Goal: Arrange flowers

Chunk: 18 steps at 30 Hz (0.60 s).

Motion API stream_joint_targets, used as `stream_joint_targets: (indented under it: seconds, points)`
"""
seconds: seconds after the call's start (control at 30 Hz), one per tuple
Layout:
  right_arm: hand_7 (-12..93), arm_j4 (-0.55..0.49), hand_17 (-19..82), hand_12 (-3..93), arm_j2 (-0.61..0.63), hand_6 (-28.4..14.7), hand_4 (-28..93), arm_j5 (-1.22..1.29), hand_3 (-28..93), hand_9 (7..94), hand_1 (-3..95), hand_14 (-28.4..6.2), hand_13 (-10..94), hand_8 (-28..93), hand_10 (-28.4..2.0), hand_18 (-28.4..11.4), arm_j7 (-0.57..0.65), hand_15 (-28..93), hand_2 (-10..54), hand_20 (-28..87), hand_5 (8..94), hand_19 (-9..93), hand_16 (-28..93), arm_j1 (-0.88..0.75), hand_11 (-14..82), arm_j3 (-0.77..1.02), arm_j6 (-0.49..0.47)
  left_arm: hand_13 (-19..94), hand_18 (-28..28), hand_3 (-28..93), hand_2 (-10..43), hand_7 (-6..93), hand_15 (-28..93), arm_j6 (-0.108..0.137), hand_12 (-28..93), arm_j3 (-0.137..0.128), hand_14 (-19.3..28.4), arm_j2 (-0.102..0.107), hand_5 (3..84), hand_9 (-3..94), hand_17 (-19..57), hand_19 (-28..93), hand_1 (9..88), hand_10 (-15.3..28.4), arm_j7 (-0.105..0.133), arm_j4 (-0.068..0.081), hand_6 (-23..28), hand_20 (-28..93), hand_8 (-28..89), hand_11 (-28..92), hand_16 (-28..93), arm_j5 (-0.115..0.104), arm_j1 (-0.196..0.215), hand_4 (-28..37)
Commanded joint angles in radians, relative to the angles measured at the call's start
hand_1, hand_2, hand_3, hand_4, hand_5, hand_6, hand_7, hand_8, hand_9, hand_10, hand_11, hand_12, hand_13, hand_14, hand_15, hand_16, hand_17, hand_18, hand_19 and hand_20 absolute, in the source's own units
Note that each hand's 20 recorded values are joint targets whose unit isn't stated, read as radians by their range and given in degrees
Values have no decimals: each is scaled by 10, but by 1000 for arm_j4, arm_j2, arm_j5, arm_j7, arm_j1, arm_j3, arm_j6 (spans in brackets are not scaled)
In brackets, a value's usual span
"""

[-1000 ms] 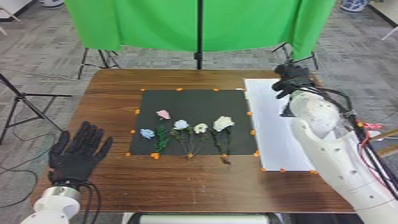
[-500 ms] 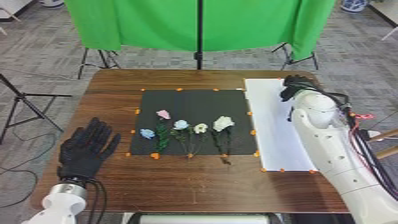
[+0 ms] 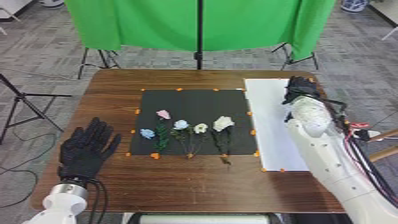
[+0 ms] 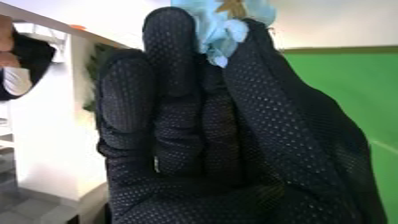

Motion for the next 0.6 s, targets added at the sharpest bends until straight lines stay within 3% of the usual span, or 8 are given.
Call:
stream_joint_targets:
  seconds: [0.03,0.13,0.27,0.6]
  points:
    - [358,-307,465,437,129,-7,-283,77,674,853,677,-37,795,43,-95,-162,-22,297,-95,257,764,818,477,-125,115,-75,67,320,157,754,131,224,531,1,127,-11,159,-13,471,403,-56,419,338,146,-8,-3,81,161,-122,307,-83,-13,21,-283]
    - [361,-407,461,440,150,-10,-283,82,679,852,678,-38,794,45,-97,-166,-46,301,-95,264,763,821,477,-201,117,-82,84,320,157,752,134,223,530,-4,127,-11,159,-15,471,403,-57,419,335,146,-10,-1,82,162,-121,307,-83,-14,14,-283]
    - [363,-478,460,440,155,-11,-283,74,689,853,673,-40,792,45,-99,-169,-101,306,-95,267,763,825,474,-279,118,-102,111,319,157,748,143,218,528,-56,126,-7,160,-20,470,403,-57,418,326,147,-19,6,82,162,-121,304,-83,-10,-1,-283]
    - [368,-527,459,439,152,-12,-283,74,699,855,668,-40,793,39,-99,-175,-120,319,-95,276,764,826,468,-355,121,-124,117,318,157,746,148,210,522,-39,127,-8,160,-10,468,402,-58,415,319,147,-16,4,82,162,-115,298,-80,-13,-7,-283]
